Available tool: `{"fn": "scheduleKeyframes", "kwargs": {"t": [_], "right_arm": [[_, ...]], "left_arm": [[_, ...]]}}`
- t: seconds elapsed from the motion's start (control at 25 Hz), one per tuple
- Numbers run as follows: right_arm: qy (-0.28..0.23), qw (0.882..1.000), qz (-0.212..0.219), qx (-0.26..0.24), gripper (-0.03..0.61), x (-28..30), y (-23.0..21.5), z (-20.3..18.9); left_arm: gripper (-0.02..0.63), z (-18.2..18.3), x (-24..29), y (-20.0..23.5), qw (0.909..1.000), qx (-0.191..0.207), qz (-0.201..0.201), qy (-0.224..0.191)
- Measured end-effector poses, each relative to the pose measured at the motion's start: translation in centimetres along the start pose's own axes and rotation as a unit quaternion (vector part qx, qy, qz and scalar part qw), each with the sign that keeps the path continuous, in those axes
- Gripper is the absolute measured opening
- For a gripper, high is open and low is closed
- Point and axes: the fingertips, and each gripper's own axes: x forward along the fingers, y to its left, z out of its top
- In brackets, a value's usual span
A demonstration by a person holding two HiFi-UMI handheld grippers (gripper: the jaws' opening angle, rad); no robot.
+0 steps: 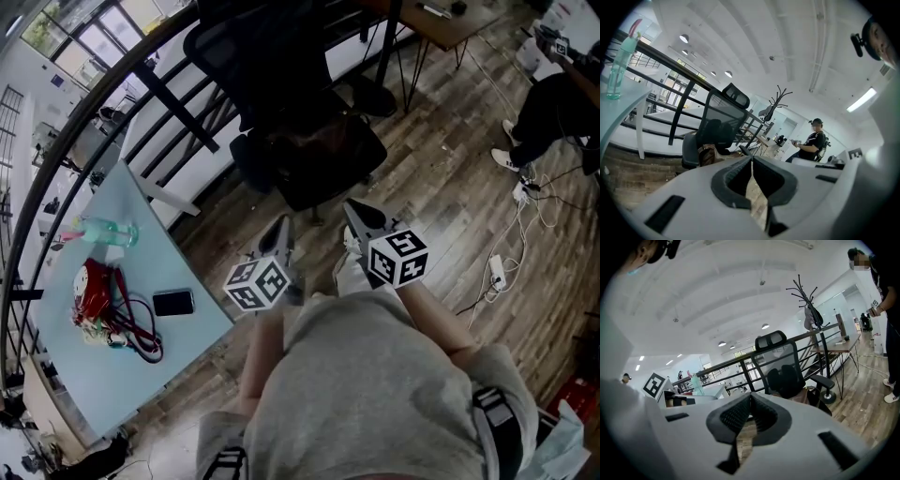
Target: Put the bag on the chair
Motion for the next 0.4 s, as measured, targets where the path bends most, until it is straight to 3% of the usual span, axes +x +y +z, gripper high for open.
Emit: {"fn": "scheduleKeyframes", "kwargs": {"t": [0.4], "right_arm": [[0.005,1.000,0.002,-0.003,0.005,0.23,-0.07,-0.21]], "left_arm": [[0.012,0.06,-0.04,0.92,0.9999,-0.009,0.006,-0.001]]}}
